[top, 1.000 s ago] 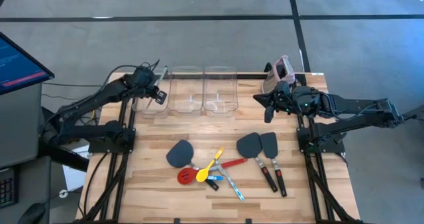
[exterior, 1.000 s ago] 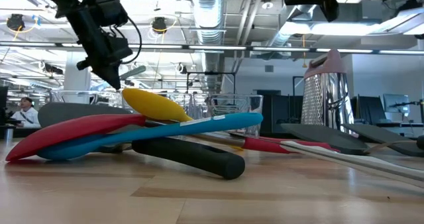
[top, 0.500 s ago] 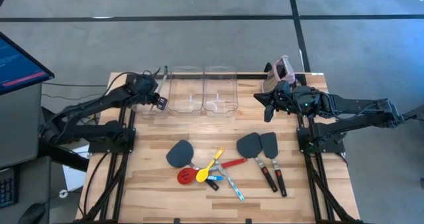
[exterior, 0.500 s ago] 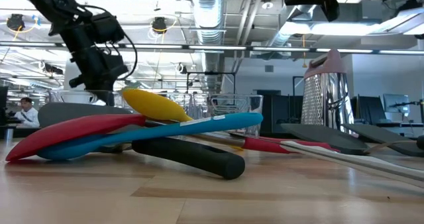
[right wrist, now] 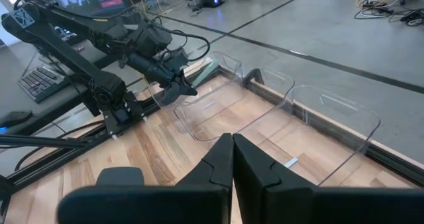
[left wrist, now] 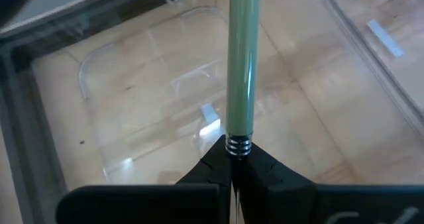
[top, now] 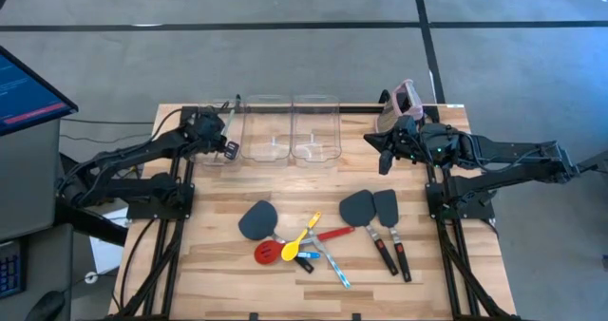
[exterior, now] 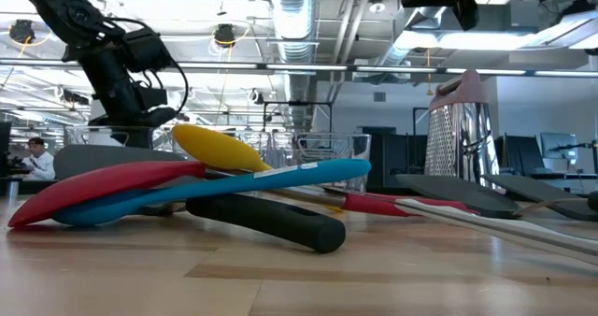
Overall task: Pick & Place Kitchen Items
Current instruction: Put the green knife into the left transparent bin, then put the black spatula into the middle transparent bin
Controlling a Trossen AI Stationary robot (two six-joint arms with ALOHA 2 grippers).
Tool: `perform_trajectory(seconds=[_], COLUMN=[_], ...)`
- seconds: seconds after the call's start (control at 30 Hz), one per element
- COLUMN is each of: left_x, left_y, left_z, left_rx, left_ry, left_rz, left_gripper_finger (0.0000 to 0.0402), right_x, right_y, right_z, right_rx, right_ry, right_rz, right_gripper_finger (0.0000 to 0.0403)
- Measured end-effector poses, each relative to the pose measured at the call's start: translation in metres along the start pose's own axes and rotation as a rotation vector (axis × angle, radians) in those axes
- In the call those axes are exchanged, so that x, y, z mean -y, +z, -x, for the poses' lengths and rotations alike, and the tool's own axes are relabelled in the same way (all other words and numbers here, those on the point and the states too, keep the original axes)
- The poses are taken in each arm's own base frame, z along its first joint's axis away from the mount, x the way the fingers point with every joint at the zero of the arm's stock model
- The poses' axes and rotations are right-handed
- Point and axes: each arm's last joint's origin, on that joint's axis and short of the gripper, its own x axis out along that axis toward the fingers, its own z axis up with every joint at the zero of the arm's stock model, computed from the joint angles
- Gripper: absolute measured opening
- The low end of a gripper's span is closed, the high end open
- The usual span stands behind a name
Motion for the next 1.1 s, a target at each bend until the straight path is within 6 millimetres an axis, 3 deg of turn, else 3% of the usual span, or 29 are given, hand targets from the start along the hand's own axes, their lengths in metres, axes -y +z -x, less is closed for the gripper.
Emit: perform_trajectory(seconds=[0.57, 0.77, 1.1], left_x=[-0.001, 0.003, 0.004], left_y=[0.001, 0.01, 0.034], left_z=[-0.001, 0.002, 0.045], left_rx=[0.011, 0.106, 0.448], left_ry=[0.037, -0.053, -0.339], left_rz=[0.018, 0.044, 0.084], left_gripper_finger=[0.0036, 0.0005, 0.0001], right_x=[0.0, -0.001, -0.003], right_y=[0.0, 0.001, 0.007], right_z=[0.0, 0.0, 0.0], right_rx=[-0.002, 0.006, 0.067], right_ry=[0.003, 0.007, 0.033], right_rz=[-0.014, 0.001, 0.005], right_gripper_finger=[0.0001, 0.0001, 0.0001])
